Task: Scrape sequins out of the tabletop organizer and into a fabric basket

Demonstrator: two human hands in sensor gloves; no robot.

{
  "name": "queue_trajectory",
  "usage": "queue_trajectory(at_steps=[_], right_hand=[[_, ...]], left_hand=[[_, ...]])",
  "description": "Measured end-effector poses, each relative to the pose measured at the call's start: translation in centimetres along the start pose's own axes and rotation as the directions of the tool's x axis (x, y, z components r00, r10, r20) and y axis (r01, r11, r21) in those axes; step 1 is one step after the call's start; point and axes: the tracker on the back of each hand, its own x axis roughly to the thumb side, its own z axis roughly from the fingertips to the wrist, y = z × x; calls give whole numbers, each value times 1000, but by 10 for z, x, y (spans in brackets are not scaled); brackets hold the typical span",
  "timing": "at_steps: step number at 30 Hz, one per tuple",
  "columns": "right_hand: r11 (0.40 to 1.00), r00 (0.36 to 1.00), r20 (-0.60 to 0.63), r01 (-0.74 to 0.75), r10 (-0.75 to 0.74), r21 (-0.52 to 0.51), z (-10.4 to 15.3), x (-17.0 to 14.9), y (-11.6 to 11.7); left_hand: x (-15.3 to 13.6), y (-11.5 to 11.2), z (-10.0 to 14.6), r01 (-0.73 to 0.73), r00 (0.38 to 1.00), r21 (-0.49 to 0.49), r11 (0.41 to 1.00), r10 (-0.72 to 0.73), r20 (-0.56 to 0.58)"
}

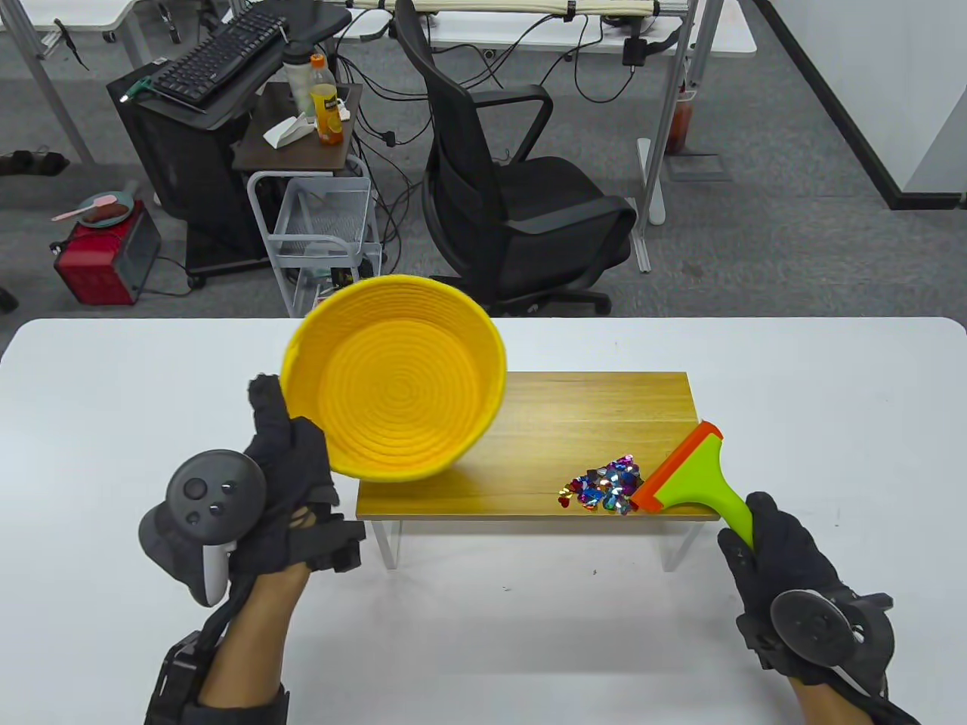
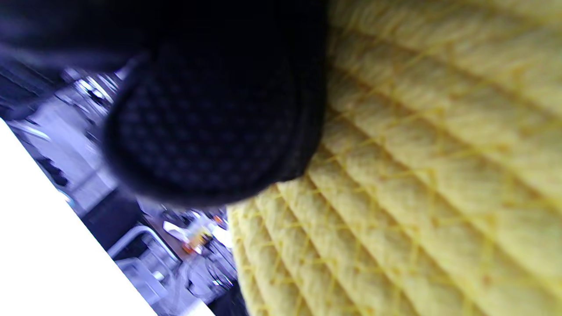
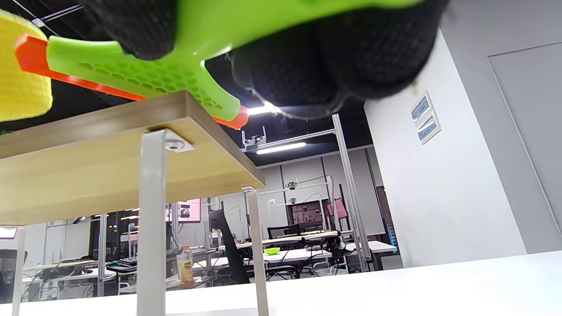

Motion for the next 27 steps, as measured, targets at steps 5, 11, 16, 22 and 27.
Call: queue_trajectory(at_steps=[5, 11, 16, 22, 27], right_hand=[[1000, 1000, -12, -5, 5, 4, 0, -2, 0], [1000, 1000, -21, -5, 5, -1, 0, -4, -2], [1000, 1000, -19, -16, 16, 1, 0, -4, -1], [1000, 1000, -16, -23, 23, -6, 1, -4, -2], [1000, 1000, -15, -24, 24, -4, 1, -3, -1]], left_hand=[[18, -29, 24, -96, 978, -164, 982, 124, 170], [20, -65, 41, -193, 919, -462, 866, 325, 224], [7, -106, 59, -211, 869, -716, 666, 463, 175], [-18, -149, 84, -177, 858, -851, 495, 501, 113], [-34, -175, 96, -105, 904, -870, 481, 410, 117]])
